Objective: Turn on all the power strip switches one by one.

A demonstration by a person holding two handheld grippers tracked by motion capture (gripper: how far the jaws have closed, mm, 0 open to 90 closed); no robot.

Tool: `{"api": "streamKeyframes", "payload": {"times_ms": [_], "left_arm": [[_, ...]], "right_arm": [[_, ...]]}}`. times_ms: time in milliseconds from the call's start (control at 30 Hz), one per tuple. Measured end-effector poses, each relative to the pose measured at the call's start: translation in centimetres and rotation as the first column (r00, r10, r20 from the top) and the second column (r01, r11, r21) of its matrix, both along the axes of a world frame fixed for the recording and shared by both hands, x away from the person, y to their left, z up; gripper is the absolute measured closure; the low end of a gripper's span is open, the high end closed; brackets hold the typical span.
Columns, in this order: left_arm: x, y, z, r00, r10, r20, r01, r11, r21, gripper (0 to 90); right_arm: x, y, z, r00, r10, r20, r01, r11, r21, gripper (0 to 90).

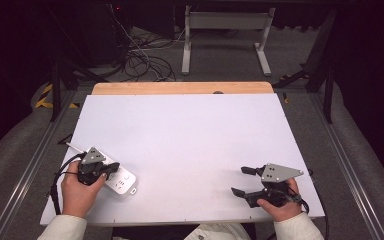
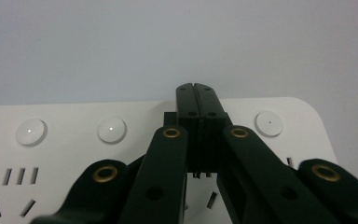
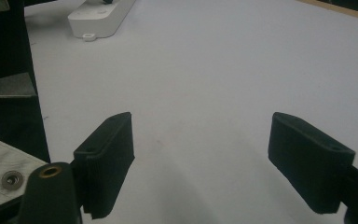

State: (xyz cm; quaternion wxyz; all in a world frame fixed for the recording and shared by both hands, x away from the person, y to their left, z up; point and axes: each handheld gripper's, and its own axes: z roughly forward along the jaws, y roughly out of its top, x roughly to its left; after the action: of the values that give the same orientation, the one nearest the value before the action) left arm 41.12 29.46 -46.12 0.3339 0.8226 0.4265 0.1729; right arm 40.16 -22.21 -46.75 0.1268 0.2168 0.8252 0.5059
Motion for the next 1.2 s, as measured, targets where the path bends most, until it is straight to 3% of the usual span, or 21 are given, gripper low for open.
{"api": "streamKeyframes", "payload": {"times_ms": [200, 233, 367, 700, 967, 1067, 1133, 1167, 1200], "left_arm": [[0.0, 0.0, 0.0, 1.0, -0.001, -0.001, 0.001, 1.0, 0.004, 90.0], [0.0, 0.0, 0.0, 0.9999, 0.006, 0.01, -0.006, 0.9997, 0.023, 90.0], [0.0, -0.2, -0.1, 1.0, 0.004, -0.003, -0.004, 1.0, 0.004, 90.0], [-0.1, -0.6, 0.0, 0.9998, 0.022, 0.003, -0.022, 0.9993, 0.031, 90.0], [-0.2, -0.6, -0.2, 0.9994, 0.034, -0.001, -0.034, 0.9991, 0.024, 90.0], [-0.3, -0.9, -0.1, 0.9993, 0.035, 0.013, -0.035, 0.9983, 0.047, 90.0], [-0.6, -1.2, -0.1, 0.9976, 0.027, 0.063, -0.032, 0.9969, 0.073, 90.0], [-0.7, -1.2, 0.0, 0.9966, 0.03, 0.077, -0.034, 0.998, 0.053, 90.0], [-0.9, -1.1, 0.9, 0.9918, 0.025, 0.125, -0.028, 0.9993, 0.023, 90.0]], "right_arm": [[0.0, 0.0, 0.0, 1.0, 0.002, 0.001, -0.002, 1.0, 0.0, 22.9], [0.0, 0.0, 0.0, 1.0, 0.002, 0.001, -0.002, 1.0, 0.001, 22.9], [0.0, 0.0, 0.0, 1.0, 0.0, 0.001, 0.0, 1.0, -0.002, 22.9], [-0.1, 0.0, 0.0, 1.0, 0.0, 0.002, 0.0, 1.0, 0.0, 22.9], [-0.1, 0.0, 0.0, 1.0, -0.001, 0.001, 0.001, 1.0, 0.0, 22.8], [-0.1, 0.0, 0.0, 1.0, 0.0, 0.001, 0.001, 1.0, -0.003, 22.8], [0.0, 0.0, -0.1, 1.0, -0.002, -0.003, 0.002, 1.0, 0.0, 22.8], [0.0, 0.0, -0.1, 1.0, -0.002, -0.003, 0.002, 1.0, 0.0, 22.8], [0.0, 0.0, 0.0, 1.0, -0.004, -0.003, 0.004, 1.0, -0.001, 22.8]]}}
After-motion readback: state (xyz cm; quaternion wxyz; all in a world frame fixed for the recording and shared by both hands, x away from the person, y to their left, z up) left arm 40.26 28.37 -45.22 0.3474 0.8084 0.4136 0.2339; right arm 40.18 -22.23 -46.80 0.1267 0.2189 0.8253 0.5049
